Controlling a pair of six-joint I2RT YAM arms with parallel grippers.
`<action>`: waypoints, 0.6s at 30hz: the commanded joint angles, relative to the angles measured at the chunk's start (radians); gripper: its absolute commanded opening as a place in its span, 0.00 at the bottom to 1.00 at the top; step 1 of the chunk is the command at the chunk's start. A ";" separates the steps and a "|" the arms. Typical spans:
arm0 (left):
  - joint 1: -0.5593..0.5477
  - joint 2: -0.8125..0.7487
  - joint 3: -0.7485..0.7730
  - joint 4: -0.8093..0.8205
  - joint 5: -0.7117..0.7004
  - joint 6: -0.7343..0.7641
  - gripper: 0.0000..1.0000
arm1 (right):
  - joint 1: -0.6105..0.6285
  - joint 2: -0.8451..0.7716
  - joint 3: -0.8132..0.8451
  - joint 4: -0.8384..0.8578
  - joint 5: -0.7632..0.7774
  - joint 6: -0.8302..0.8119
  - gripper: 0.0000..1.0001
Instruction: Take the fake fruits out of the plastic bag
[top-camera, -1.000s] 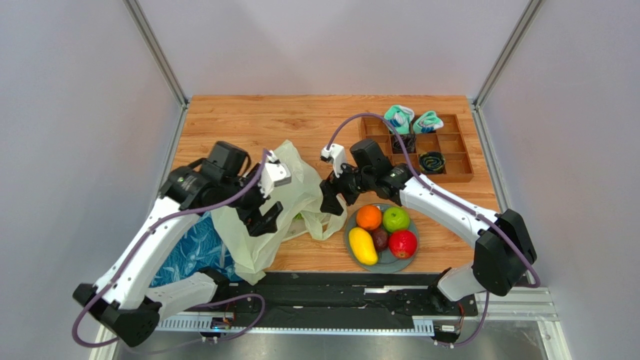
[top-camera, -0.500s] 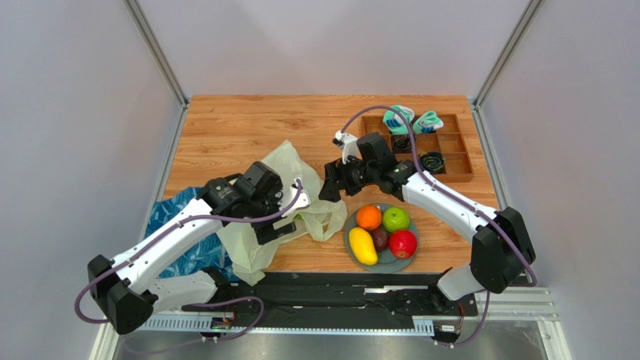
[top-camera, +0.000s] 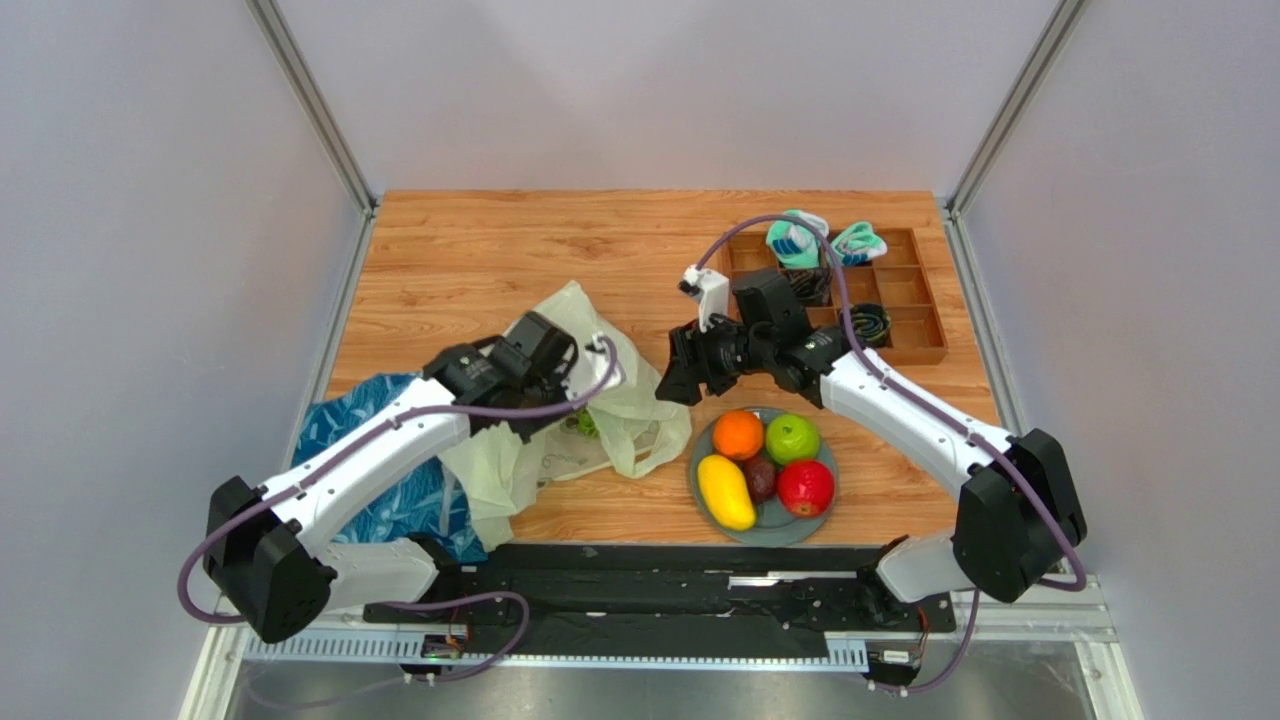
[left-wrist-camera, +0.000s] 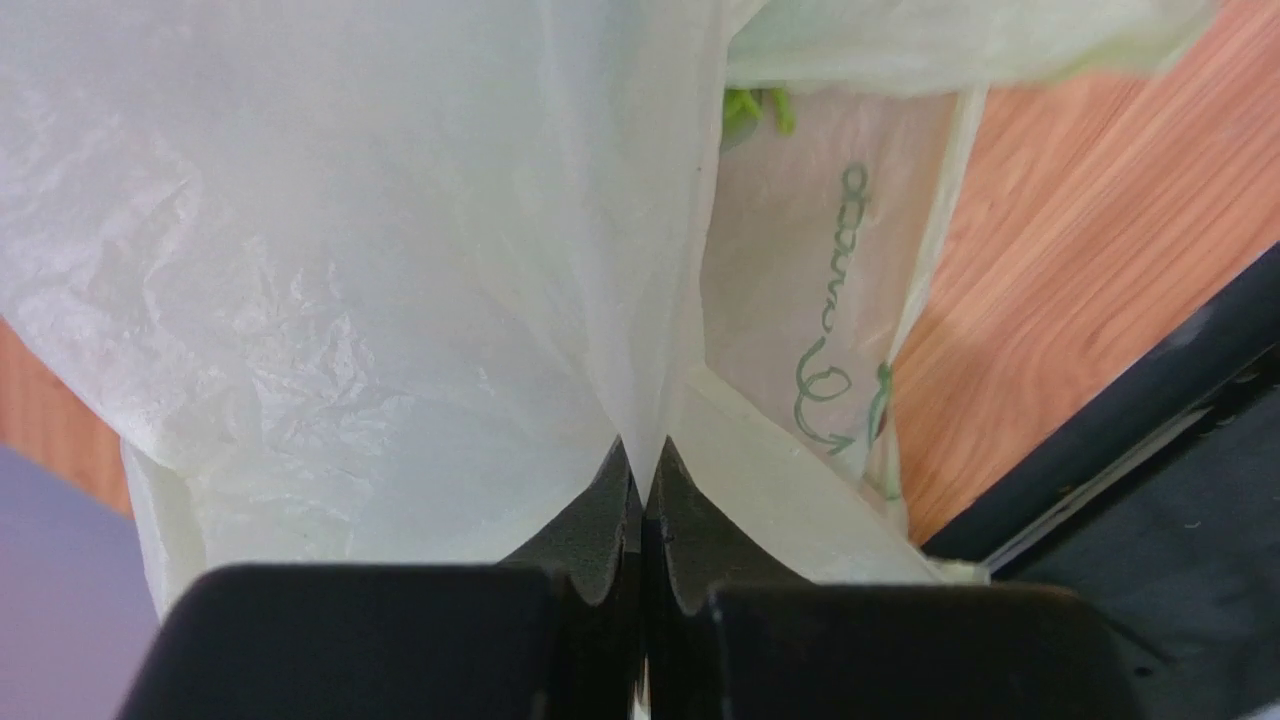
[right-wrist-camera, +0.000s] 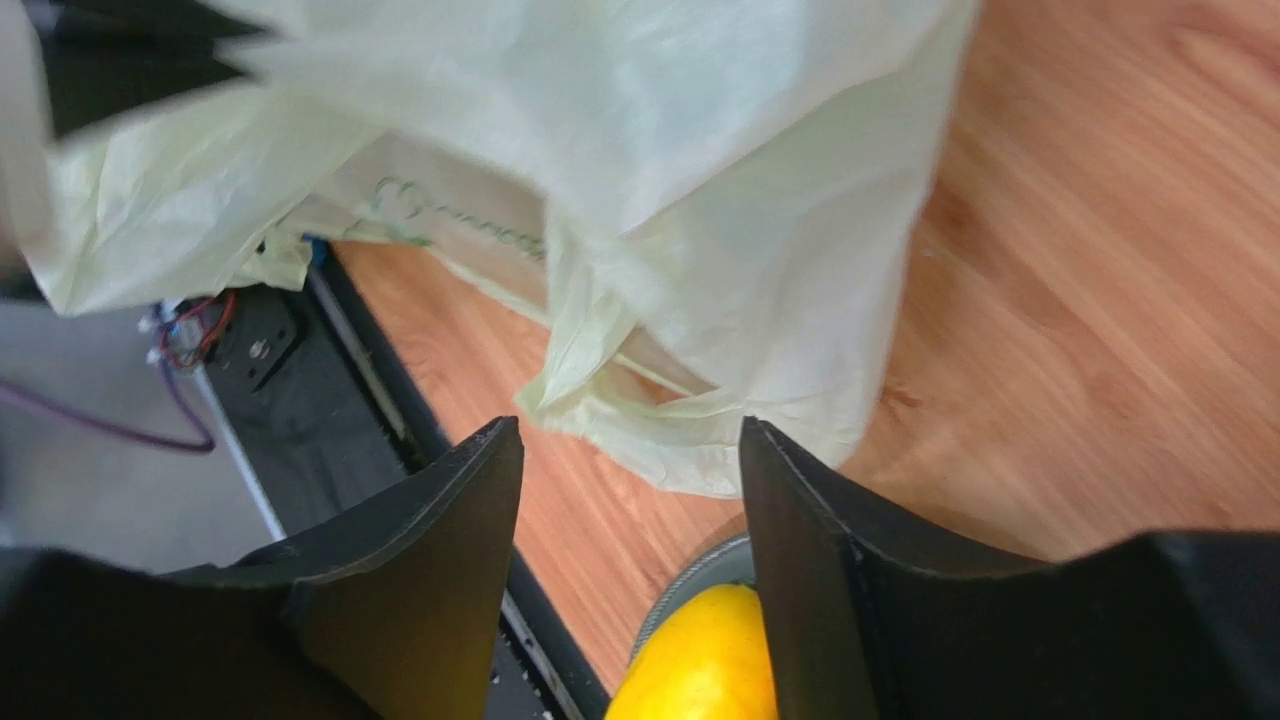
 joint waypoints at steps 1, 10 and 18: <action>0.162 0.036 0.234 -0.063 0.391 -0.198 0.00 | 0.079 -0.010 0.051 -0.044 -0.152 -0.222 0.58; 0.294 0.075 0.202 -0.088 0.778 -0.360 0.00 | 0.227 0.101 0.054 0.236 0.131 0.088 0.33; 0.527 0.079 0.072 0.090 1.061 -0.636 0.00 | 0.231 0.323 0.271 0.249 0.122 0.150 0.31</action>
